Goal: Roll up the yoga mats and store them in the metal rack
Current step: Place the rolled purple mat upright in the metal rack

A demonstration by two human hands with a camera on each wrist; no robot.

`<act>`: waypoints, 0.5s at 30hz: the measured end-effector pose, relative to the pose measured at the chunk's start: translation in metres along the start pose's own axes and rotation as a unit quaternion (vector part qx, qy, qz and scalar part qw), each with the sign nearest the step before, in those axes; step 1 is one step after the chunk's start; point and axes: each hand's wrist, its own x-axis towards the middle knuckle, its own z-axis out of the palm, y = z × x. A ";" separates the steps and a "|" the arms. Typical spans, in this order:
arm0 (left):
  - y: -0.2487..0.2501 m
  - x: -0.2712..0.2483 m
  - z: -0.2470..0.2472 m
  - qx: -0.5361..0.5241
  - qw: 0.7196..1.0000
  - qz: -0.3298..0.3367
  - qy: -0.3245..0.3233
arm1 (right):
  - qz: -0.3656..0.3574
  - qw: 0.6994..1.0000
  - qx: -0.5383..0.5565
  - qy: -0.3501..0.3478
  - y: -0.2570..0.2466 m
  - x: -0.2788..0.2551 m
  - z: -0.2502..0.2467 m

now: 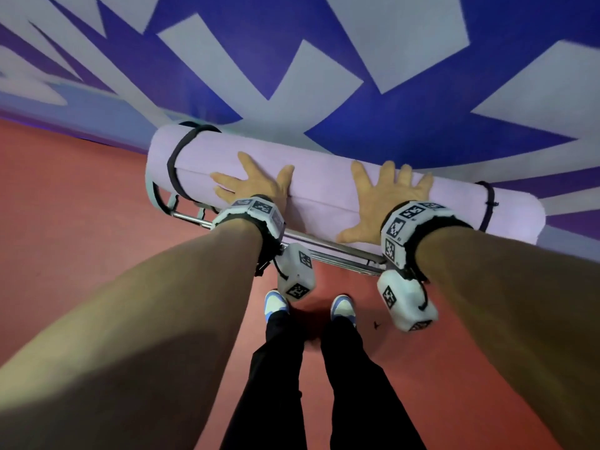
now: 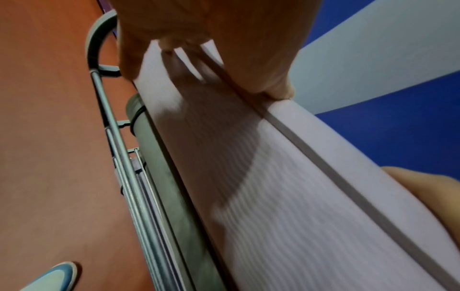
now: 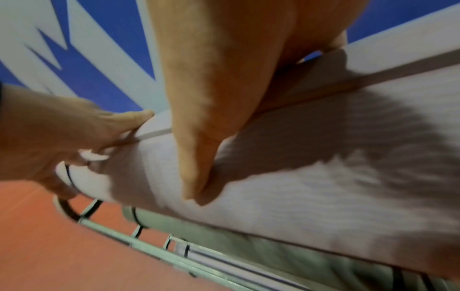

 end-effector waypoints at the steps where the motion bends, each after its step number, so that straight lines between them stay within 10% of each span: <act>1: 0.003 -0.001 -0.003 0.023 1.000 0.005 0.000 | -0.004 1.000 0.011 -0.009 0.005 -0.001 -0.002; 8: 0.042 -0.013 -0.022 0.177 0.972 0.152 0.000 | 0.081 0.937 0.294 0.168 0.054 -0.021 -0.016; 15: 0.119 -0.103 0.050 0.183 0.888 0.413 -0.088 | 0.409 0.690 0.552 0.229 0.170 -0.058 0.037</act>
